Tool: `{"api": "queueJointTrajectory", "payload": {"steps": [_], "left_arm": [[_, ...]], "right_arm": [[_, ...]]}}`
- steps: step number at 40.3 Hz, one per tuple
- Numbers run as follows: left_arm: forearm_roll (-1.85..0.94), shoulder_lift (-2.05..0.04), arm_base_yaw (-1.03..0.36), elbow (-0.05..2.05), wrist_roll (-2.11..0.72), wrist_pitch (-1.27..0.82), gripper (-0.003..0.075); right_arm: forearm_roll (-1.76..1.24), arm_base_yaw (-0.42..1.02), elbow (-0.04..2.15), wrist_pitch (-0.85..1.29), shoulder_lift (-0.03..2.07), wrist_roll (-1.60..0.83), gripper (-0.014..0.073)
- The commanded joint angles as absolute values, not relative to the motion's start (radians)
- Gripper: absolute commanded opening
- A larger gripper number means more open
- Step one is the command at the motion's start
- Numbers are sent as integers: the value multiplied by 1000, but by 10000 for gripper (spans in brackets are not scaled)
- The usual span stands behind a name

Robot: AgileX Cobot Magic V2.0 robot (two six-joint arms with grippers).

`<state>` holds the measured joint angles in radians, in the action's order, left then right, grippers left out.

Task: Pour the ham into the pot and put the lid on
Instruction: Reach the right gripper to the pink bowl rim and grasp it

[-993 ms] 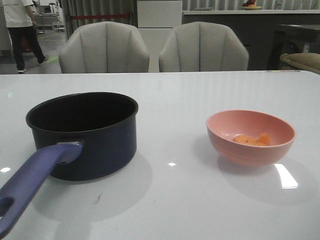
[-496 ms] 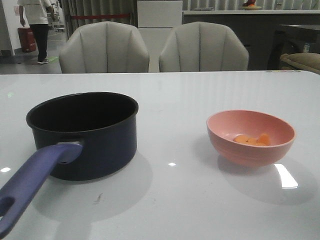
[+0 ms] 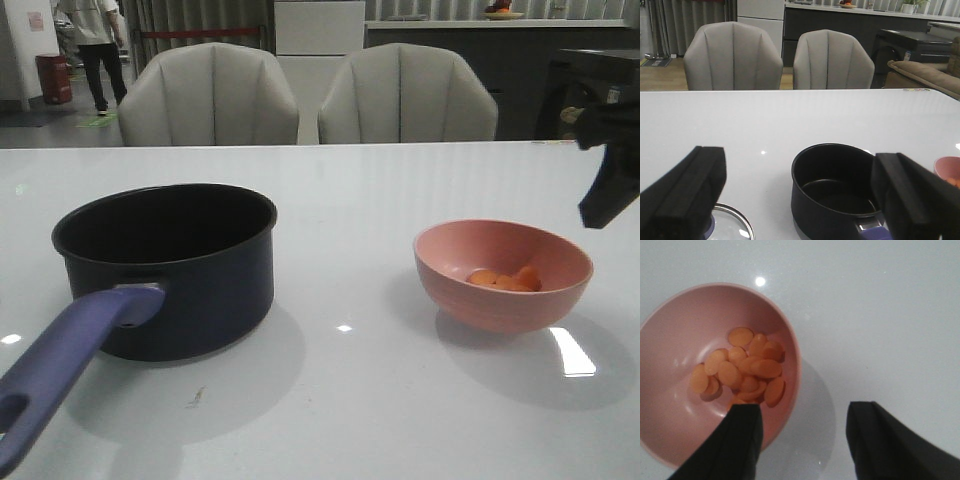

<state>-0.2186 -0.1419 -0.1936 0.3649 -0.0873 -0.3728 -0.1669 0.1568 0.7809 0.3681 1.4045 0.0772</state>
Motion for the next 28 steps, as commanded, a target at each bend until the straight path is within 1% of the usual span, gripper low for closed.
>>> {"api": "queueJointTrajectory", "payload": {"steps": [1, 6, 9, 13, 15, 17, 19, 25, 28], "left_arm": [[-229, -152, -200, 392, -84, -299, 638], [-229, -152, -200, 392, -84, -299, 638], [-229, -152, -200, 392, -84, -299, 638], [-229, -152, -200, 392, -84, -299, 638], [-229, -152, -200, 392, -84, -299, 638], [-229, -152, -200, 392, -84, -299, 638], [-229, -152, -200, 392, -84, -299, 638], [-229, -152, -200, 392, -84, -299, 638], [-229, -152, -200, 392, -84, -299, 638]], "right_arm": [[-167, 160, 866, 331, 1474, 58, 486], [-167, 160, 931, 363, 1572, 58, 468], [-167, 160, 964, 373, 1621, 58, 405], [-171, 160, 993, 380, 1670, 58, 269], [-189, 160, 999, 384, 1685, 58, 182], [-211, 160, 1002, 385, 1694, 58, 124], [-228, 160, 1005, 383, 1700, 58, 141], [-233, 158, 1009, 319, 1703, 59, 137], [-247, 158, 1018, 322, 1690, 58, 137]]}}
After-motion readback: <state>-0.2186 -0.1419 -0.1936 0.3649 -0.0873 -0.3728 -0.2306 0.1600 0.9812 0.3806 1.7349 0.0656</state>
